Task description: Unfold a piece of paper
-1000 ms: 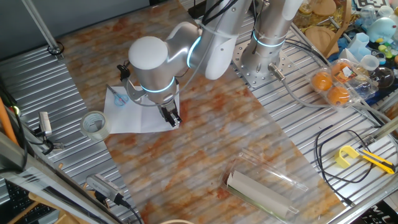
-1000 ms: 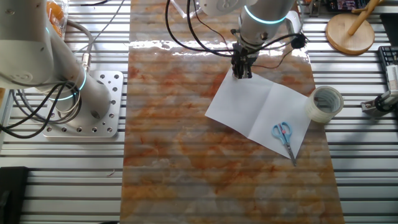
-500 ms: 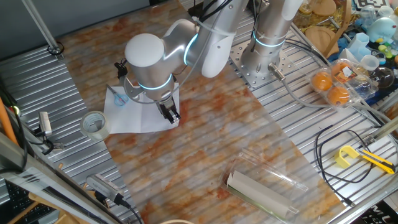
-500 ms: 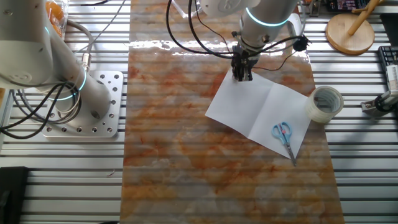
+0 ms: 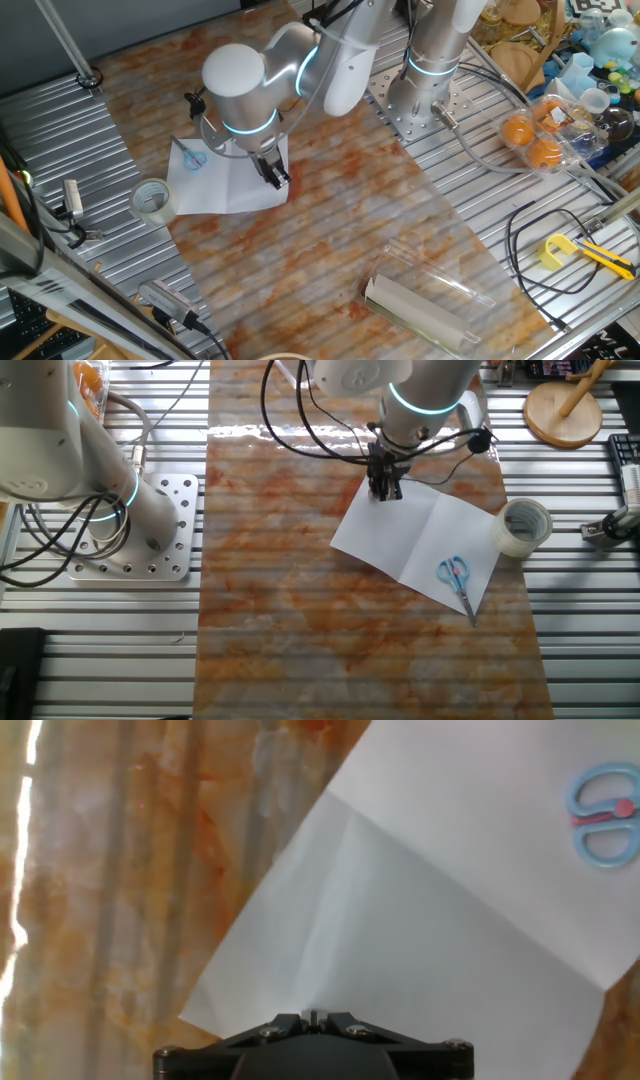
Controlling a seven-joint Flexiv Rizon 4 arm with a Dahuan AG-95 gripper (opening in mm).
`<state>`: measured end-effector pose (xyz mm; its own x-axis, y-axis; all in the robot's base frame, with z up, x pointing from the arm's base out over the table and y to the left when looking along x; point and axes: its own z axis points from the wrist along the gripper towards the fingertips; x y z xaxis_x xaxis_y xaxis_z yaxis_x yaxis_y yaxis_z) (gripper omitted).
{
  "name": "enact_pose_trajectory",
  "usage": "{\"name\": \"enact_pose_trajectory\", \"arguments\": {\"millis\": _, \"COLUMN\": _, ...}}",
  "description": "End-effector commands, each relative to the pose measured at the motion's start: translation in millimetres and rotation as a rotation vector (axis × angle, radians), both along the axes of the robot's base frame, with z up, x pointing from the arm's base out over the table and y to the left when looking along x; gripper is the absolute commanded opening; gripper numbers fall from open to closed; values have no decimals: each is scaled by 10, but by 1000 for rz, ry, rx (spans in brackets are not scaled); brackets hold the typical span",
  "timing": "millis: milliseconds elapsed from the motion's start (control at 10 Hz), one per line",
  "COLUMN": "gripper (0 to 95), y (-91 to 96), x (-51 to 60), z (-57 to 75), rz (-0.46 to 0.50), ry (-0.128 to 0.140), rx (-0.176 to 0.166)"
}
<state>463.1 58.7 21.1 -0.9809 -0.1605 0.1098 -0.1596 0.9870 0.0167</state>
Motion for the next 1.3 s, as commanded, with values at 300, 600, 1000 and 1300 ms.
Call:
{"name": "enact_pose_trajectory", "arguments": {"millis": 300, "gripper": 0, "y": -143, "x": -3, "z": -14, "rz": 20, "ry": -1, "rx": 3}}
{"name": "enact_pose_trajectory", "arguments": {"millis": 600, "gripper": 0, "y": -258, "x": -19, "z": -26, "rz": 35, "ry": -4, "rx": 0}}
{"name": "enact_pose_trajectory", "arguments": {"millis": 1000, "gripper": 0, "y": -499, "x": -59, "z": 18, "rz": 69, "ry": -12, "rx": 5}}
{"name": "enact_pose_trajectory", "arguments": {"millis": 1300, "gripper": 0, "y": -641, "x": -90, "z": 12, "rz": 85, "ry": -20, "rx": 7}}
